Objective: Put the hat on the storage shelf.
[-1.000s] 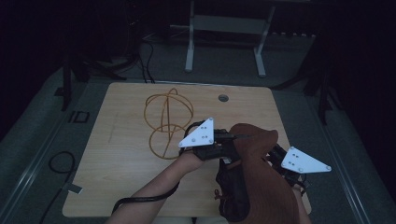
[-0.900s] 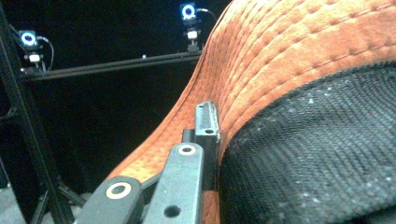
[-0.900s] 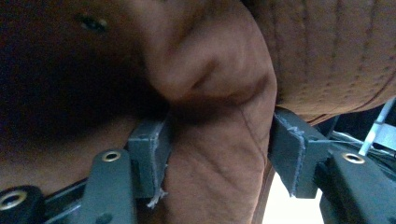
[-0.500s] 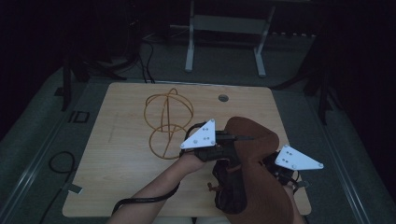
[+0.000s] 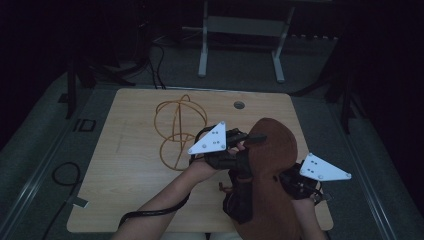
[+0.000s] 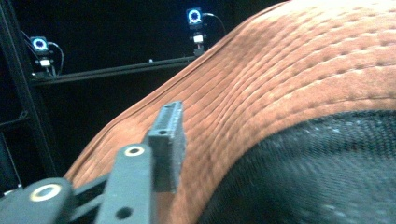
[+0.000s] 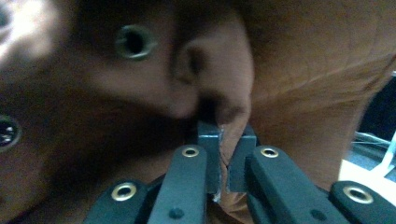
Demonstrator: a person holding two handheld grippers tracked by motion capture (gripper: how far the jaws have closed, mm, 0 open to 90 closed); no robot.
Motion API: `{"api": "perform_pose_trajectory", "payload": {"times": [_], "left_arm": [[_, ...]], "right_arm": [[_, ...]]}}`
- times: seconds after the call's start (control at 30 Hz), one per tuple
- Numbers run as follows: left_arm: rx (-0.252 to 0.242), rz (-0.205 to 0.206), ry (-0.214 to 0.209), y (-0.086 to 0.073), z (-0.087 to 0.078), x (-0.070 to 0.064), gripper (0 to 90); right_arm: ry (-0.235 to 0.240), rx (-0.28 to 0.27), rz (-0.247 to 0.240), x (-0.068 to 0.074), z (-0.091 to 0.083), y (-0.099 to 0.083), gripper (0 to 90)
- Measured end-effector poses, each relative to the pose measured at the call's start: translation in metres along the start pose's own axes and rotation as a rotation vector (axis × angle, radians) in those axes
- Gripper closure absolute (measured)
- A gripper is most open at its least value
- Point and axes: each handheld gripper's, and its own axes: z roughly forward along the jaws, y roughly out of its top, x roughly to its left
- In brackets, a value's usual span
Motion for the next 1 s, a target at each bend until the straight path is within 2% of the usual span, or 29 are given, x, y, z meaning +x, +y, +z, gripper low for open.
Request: {"api": "perform_pose_trajectory", "payload": {"times": [0.03, 0.07, 0.17, 0.3, 0.33, 0.43, 0.57, 0.63, 0.7, 0.9, 1.0], "left_arm": [[0.002, -0.012, 0.004, 0.001, 0.000, 0.000, 48.5], [0.003, -0.011, 0.011, 0.002, -0.001, 0.001, 43.7], [0.019, 0.004, 0.050, 0.004, -0.003, 0.002, 36.5], [0.061, 0.030, 0.126, 0.007, -0.006, 0.003, 28.9], [0.061, 0.030, 0.126, 0.007, -0.006, 0.003, 28.1], [0.098, 0.036, 0.179, 0.008, -0.014, 0.005, 24.8], [0.124, -0.001, 0.247, 0.009, -0.025, 0.009, 23.8], [0.128, -0.025, 0.282, 0.010, -0.032, 0.011, 18.3], [0.132, -0.034, 0.315, 0.012, -0.039, 0.012, 17.9], [0.160, -0.031, 0.354, 0.021, -0.060, 0.009, 15.5], [0.153, -0.033, 0.377, 0.026, -0.074, 0.006, 15.2]], "right_arm": [[-0.002, -0.006, -0.001, -0.001, -0.001, 0.001, 87.4], [-0.003, -0.012, 0.001, -0.002, -0.003, 0.002, 87.4], [-0.013, -0.025, -0.001, -0.004, -0.006, 0.006, 87.4], [-0.026, -0.036, -0.004, -0.006, -0.009, 0.010, 87.5], [-0.026, -0.036, -0.004, -0.006, -0.009, 0.010, 87.5], [-0.049, -0.037, -0.010, -0.008, -0.012, 0.012, 87.4], [-0.059, -0.051, -0.001, -0.011, -0.016, 0.014, 87.5], [-0.067, -0.059, 0.002, -0.012, -0.020, 0.016, 87.4], [-0.082, -0.062, -0.003, -0.014, -0.022, 0.017, 87.4], [-0.127, -0.064, 0.001, -0.024, -0.029, 0.020, 87.3], [-0.147, -0.057, 0.007, -0.030, -0.030, 0.019, 87.3]]}}
